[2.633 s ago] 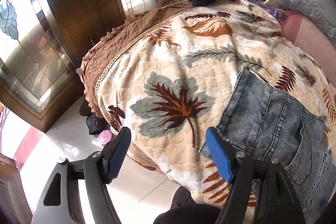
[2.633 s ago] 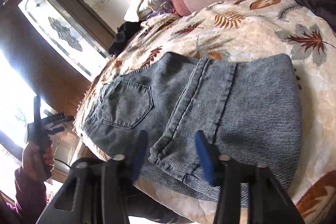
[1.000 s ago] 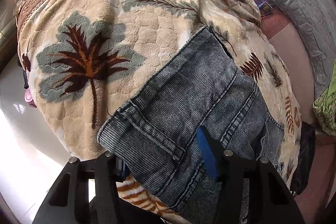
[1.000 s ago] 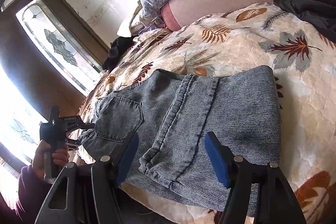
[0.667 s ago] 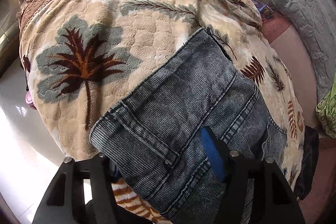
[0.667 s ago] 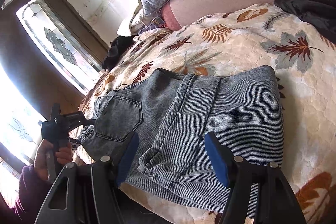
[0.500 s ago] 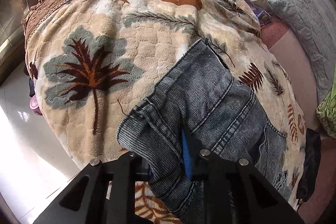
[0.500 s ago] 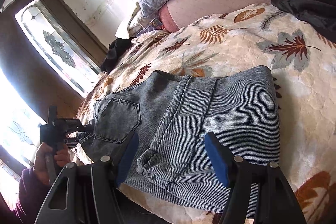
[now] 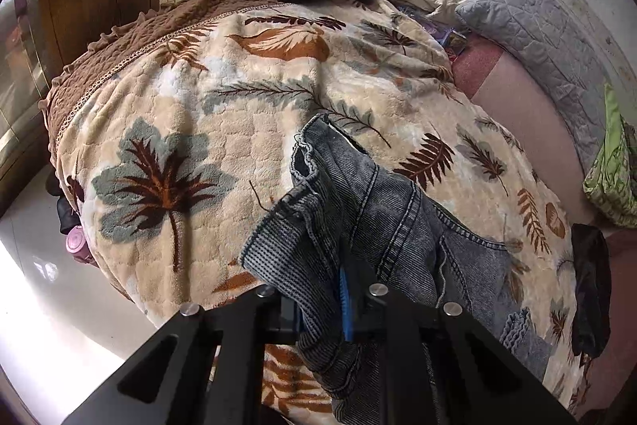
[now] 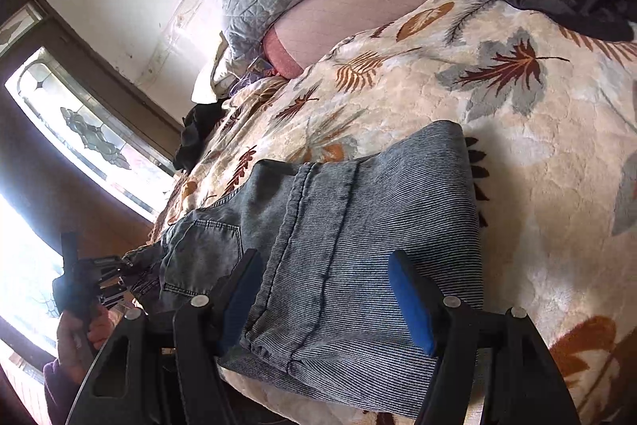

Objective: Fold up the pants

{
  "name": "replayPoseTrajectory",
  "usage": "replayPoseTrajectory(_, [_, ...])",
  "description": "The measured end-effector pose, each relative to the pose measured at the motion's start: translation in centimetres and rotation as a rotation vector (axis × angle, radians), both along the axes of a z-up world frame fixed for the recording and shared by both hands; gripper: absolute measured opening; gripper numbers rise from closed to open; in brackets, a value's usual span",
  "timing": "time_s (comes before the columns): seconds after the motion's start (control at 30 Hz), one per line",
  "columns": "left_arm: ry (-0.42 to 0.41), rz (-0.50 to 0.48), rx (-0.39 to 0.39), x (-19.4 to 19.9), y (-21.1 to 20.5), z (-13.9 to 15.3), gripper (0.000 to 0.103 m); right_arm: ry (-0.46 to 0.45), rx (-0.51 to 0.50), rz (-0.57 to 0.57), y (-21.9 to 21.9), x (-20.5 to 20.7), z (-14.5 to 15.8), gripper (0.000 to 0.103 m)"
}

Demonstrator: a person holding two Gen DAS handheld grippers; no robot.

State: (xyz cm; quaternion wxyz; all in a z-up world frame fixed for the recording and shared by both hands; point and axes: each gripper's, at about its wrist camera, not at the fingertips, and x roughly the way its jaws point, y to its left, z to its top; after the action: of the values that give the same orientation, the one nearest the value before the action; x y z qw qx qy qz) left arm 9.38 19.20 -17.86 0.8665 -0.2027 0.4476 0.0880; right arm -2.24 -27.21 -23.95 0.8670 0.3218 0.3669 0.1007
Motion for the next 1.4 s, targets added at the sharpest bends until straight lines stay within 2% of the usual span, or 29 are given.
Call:
replayPoseTrajectory(0.13, [-0.005,-0.025,0.06,0.2,-1.0,0.4,0.015,0.009,0.026,-0.005,-0.4,0.2,-0.2,0.069])
replayPoseTrajectory(0.27, [0.088,0.017,0.081,1.1,0.0,-2.2,0.016,0.011,0.015,0.009,-0.1,0.2,-0.2,0.069])
replayPoseTrajectory(0.3, [0.115,0.035,0.062,1.2,0.6,-3.1,0.021,0.013,0.011,0.012,0.1,0.2,-0.2,0.069])
replayPoseTrajectory(0.33, [0.14,0.048,0.043,1.4,1.1,-4.0,0.031,0.015,0.012,0.015,0.1,0.2,-0.2,0.069])
replayPoseTrajectory(0.47, [0.181,0.1,-0.044,1.3,2.8,-5.7,0.047,0.022,0.012,0.023,0.3,0.4,-0.5,0.069])
replayPoseTrajectory(0.5, [0.188,0.117,-0.062,1.3,3.2,-5.9,0.058,0.025,0.012,0.026,0.4,0.4,-0.5,0.069])
replayPoseTrajectory(0.53, [0.191,0.135,-0.085,1.3,3.6,-6.1,0.064,0.027,0.007,0.028,0.6,0.5,-0.6,0.069])
replayPoseTrajectory(0.57, [0.188,0.146,-0.117,1.3,4.0,-6.3,0.064,0.03,0.002,0.031,0.7,0.6,-0.6,0.069])
replayPoseTrajectory(0.6, [0.183,0.153,-0.144,1.2,4.2,-6.6,0.064,0.032,-0.002,0.036,0.9,0.6,-0.7,0.069])
replayPoseTrajectory(0.67, [0.17,0.151,-0.149,1.2,4.4,-6.6,0.06,0.033,-0.011,0.042,1.1,0.7,-0.7,0.069])
replayPoseTrajectory(0.73, [0.135,0.135,-0.161,1.1,4.3,-6.2,0.023,0.031,-0.027,0.045,1.3,0.7,-0.6,0.069])
replayPoseTrajectory(0.83, [0.11,0.13,-0.175,1.0,4.2,-5.7,0.015,0.028,-0.029,0.047,1.4,0.6,-0.6,0.069])
replayPoseTrajectory(0.97, [0.046,0.082,-0.079,0.5,2.3,-3.6,0.013,0.026,-0.022,0.039,1.1,0.6,-0.6,0.069])
replayPoseTrajectory(1.2, [-0.122,-0.09,0.099,-0.6,-3.4,3.4,0.012,0.011,-0.01,0.001,0.1,0.4,-0.2,0.069])
replayPoseTrajectory(1.4, [-0.255,-0.289,0.163,-2.9,-10.8,8.3,0.012,-0.012,0.018,-0.066,-2.3,-0.5,0.2,0.069])
